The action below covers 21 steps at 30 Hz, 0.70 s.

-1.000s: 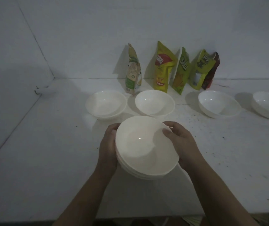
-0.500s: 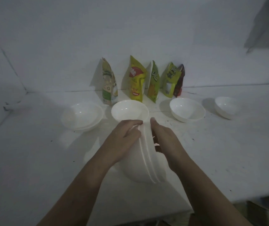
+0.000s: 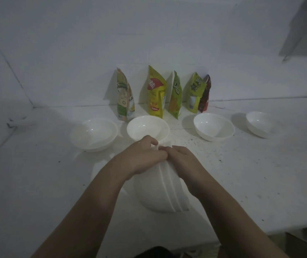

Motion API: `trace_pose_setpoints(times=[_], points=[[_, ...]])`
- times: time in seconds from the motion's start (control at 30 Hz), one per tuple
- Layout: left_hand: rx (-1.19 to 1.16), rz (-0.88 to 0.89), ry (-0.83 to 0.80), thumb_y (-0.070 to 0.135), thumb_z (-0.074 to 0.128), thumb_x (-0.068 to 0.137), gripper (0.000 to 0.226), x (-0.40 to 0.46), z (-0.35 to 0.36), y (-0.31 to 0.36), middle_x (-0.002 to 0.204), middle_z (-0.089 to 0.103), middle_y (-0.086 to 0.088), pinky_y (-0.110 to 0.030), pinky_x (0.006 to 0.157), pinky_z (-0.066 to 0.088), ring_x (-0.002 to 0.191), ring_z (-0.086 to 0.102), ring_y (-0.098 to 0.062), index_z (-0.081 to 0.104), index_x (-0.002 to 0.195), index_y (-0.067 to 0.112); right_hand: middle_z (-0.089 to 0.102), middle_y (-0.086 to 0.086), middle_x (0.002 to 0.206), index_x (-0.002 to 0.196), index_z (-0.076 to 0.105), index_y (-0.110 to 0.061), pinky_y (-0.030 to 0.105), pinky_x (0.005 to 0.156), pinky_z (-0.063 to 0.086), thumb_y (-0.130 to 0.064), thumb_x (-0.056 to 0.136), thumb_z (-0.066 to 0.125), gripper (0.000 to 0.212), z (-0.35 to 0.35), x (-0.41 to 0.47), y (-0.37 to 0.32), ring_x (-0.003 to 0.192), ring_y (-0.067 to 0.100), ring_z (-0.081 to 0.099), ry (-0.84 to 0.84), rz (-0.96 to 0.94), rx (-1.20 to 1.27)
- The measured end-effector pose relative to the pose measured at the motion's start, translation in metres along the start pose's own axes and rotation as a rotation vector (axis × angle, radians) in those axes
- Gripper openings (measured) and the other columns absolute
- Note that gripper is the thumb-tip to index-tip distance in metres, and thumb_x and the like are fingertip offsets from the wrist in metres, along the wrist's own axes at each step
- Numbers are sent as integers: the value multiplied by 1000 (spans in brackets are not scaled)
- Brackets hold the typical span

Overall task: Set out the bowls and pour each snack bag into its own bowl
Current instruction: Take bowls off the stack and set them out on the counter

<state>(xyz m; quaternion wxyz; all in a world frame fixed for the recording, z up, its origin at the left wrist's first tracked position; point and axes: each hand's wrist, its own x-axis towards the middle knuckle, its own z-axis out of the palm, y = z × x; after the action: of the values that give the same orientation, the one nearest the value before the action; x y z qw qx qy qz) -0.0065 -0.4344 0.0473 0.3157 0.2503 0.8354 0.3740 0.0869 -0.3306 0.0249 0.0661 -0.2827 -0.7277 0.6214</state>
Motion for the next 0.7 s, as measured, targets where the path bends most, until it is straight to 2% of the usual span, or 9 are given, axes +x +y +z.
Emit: trace_pose_setpoints(times=[0.07, 0.13, 0.2, 0.3, 0.4, 0.5, 0.6, 0.7], points=[[49, -14, 44, 34, 52, 91, 48, 5, -5, -4, 139, 47, -1, -37, 93, 45, 118, 50, -21, 44, 138, 25, 73, 17, 101, 102, 72, -5, 43, 84, 54, -33, 96, 55, 33, -2, -2, -5, 97, 34, 70, 24, -2, 44], [59, -44, 63, 29, 46, 94, 41, 8, -11, -13, 135, 50, -3, -40, 98, 44, 116, 50, -23, 45, 135, 24, 74, 9, 94, 96, 72, -12, 39, 79, 54, -30, 97, 56, 25, -5, -5, -11, 90, 28, 70, 53, -21, 93], [46, -64, 64, 22, 43, 95, 39, 11, -16, -28, 131, 53, -5, -39, 94, 45, 113, 51, -25, 45, 133, 27, 73, 0, 87, 87, 70, -19, 37, 79, 53, -31, 97, 56, 21, -8, -8, -17, 85, 21, 68, 79, -58, 136], [-33, -76, 116, 13, 47, 92, 36, 11, -28, -53, 121, 59, -5, -35, 81, 49, 104, 56, -24, 52, 124, 30, 69, -6, 90, 81, 64, -25, 40, 85, 52, -33, 99, 54, 22, -3, -13, -24, 89, 17, 64, 142, -136, 169], [-34, -74, 155, -1, 51, 85, 42, 11, -41, -77, 112, 62, -1, -34, 82, 52, 100, 59, -21, 58, 116, 26, 66, -24, 75, 79, 60, -36, 29, 75, 47, -35, 100, 52, 23, 8, -19, -29, 84, 3, 59, 181, -254, 147], [33, -69, 278, -9, 49, 79, 47, 13, -43, -100, 104, 65, 0, -27, 76, 48, 95, 59, -19, 62, 108, 26, 66, -30, 78, 82, 60, -42, 25, 72, 45, -35, 100, 51, 21, 17, -21, -32, 82, -5, 62, 205, -360, 105], [68, -35, 425, -7, 47, 79, 48, 18, -38, -116, 108, 69, 0, -26, 81, 46, 98, 62, -21, 66, 107, 27, 64, -39, 78, 81, 60, -41, 23, 68, 44, -30, 101, 51, 24, 21, -23, -32, 80, -17, 60, 228, -450, 53], [107, 29, 507, -8, 47, 83, 49, 22, -37, -123, 120, 68, -4, -28, 95, 46, 112, 61, -24, 66, 119, 19, 64, -39, 81, 84, 61, -40, 23, 68, 46, -26, 102, 51, 25, 27, -23, -28, 84, -14, 61, 242, -518, 20]])
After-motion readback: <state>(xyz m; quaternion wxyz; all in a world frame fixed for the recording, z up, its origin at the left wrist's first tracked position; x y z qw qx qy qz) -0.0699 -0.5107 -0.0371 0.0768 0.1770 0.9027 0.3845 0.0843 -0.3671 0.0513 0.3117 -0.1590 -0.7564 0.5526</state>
